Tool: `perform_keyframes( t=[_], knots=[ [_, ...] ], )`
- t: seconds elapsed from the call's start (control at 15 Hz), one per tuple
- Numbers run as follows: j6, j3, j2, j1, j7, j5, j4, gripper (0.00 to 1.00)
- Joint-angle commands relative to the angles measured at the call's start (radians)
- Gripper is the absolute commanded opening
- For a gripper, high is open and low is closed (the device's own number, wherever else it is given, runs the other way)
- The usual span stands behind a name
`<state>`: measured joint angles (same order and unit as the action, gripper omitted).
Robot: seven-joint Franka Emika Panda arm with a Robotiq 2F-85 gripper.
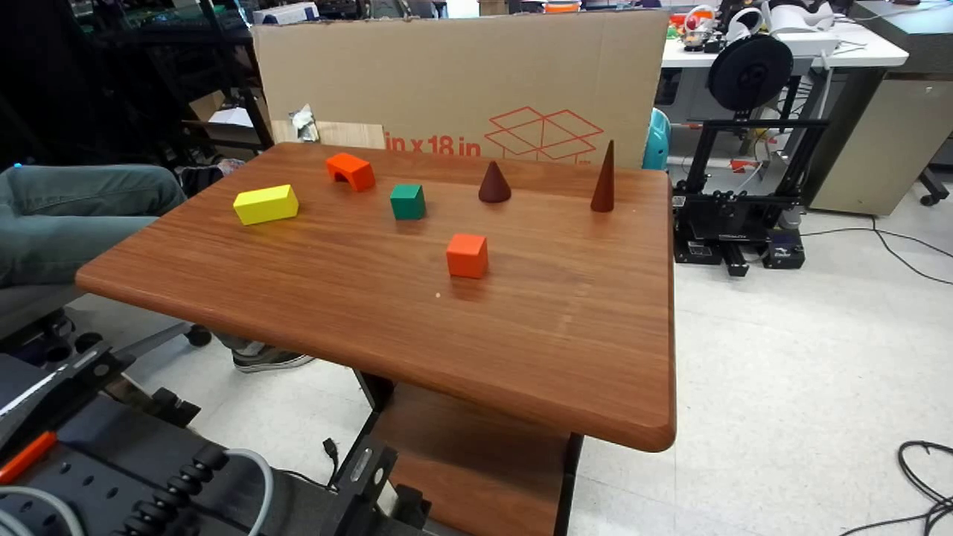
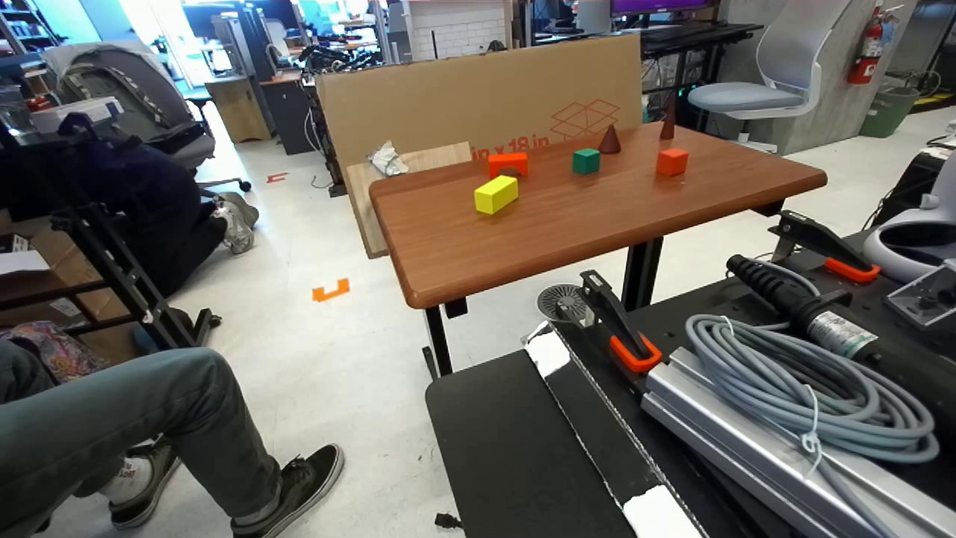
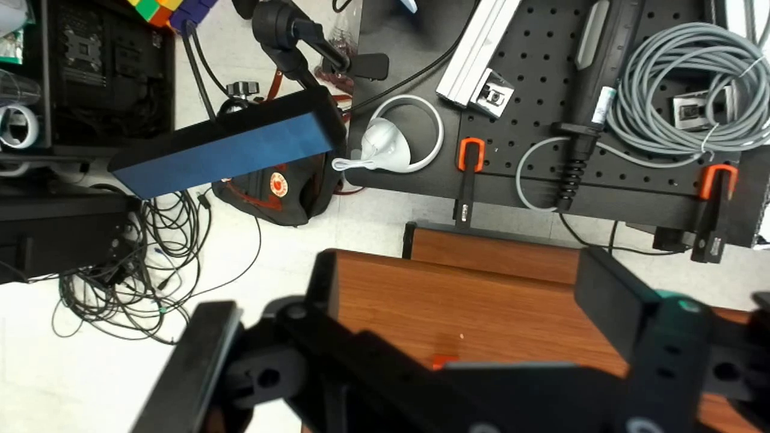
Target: Move the orange rectangular block forward
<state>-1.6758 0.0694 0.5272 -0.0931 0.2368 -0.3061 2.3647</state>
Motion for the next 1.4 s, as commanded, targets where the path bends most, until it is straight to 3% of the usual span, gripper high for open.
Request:
perform_keyframes(
  t=[0.0, 0.27, 0.6, 1.0, 1.13, 1.33],
  knots=[
    [0.009, -0.055, -0.143, 0.049, -0.084, -0.009, -0.042, 1.0],
    [0.013, -0.126, -0.365, 0.108, -0.186, 0.021, -0.121, 1.0],
    [-0.062, -0.149, -0.633, 0.15, -0.293, 0.142, -0.283, 1.0],
    [-0.371, -0.163, -0.816, 0.172, -0.352, 0.365, -0.383, 1.0],
    [-0.455, -0.164, -0.882, 0.188, -0.38, 0.373, -0.421, 1.0],
    [-0.469, -0.155, -0.984, 0.214, -0.437, 0.359, -0.513, 1.0]
  ],
)
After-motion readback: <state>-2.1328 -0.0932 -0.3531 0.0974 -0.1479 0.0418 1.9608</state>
